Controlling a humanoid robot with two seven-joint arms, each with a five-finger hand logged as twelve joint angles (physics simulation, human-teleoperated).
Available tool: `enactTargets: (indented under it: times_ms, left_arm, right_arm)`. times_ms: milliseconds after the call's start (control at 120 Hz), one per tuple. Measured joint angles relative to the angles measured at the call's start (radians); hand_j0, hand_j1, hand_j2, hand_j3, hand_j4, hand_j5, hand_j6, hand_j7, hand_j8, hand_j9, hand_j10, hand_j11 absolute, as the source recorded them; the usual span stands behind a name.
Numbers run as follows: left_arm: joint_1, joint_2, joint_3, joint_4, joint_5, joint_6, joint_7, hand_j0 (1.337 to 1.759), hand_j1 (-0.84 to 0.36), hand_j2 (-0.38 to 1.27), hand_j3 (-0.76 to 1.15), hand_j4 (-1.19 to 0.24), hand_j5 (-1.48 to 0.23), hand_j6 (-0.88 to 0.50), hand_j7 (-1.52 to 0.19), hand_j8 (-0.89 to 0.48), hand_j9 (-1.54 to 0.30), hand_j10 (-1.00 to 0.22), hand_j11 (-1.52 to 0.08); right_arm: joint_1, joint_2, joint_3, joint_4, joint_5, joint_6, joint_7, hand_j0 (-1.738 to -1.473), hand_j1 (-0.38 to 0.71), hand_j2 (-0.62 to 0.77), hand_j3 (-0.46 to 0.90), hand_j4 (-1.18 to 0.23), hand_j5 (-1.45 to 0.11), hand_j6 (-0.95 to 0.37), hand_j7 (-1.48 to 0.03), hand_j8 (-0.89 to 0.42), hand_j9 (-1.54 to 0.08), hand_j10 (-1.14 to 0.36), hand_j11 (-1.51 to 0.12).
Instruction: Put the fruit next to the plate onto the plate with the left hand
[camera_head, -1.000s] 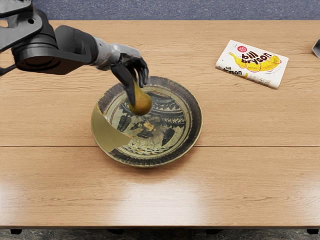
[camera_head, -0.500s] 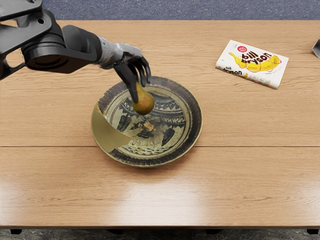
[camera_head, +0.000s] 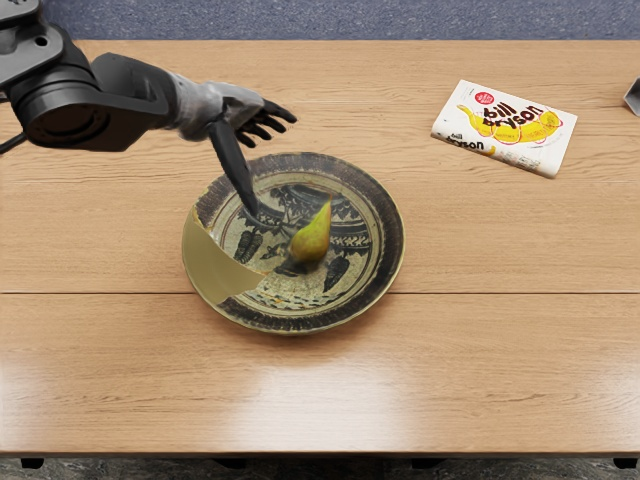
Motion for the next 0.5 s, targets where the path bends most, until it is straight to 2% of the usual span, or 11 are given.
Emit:
enactTargets:
  times_ms: [225, 400, 500]
  left_arm:
    - [0.062, 0.216, -0.005, -0.065, -0.363, -0.118, 0.000, 1.658, 0.33, 0.02, 0.00, -0.02, -0.03, -0.02, -0.03, -0.02, -0.03, -0.02, -0.03]
    - [0.132, 0.348, -0.009, -0.091, -0.552, -0.244, 0.000, 1.658, 0.34, 0.01, 0.00, -0.01, -0.01, -0.01, -0.01, -0.01, -0.01, -0.01, -0.01]
    - [0.168, 0.460, -0.007, -0.096, -0.645, -0.330, 0.000, 1.658, 0.34, 0.00, 0.00, -0.01, -0.01, 0.00, -0.01, 0.00, -0.01, -0.01, -0.01]
  right_arm:
    - [0.000, 0.000, 0.000, 0.001, 0.000, 0.000, -0.001, -1.658, -0.32, -0.01, 0.00, -0.03, -0.03, -0.03, -0.03, -0.03, -0.03, -0.03, -0.03]
    - [0.000, 0.000, 0.000, 0.001, 0.000, 0.000, -0.001, -1.658, -0.32, -0.01, 0.00, -0.03, -0.03, -0.03, -0.03, -0.03, -0.03, -0.03, -0.03]
    - [0.000, 0.000, 0.000, 0.002, 0.000, 0.000, -0.001, -1.658, -0.32, -0.01, 0.00, -0.03, -0.03, -0.03, -0.03, -0.03, -0.03, -0.03, -0.03]
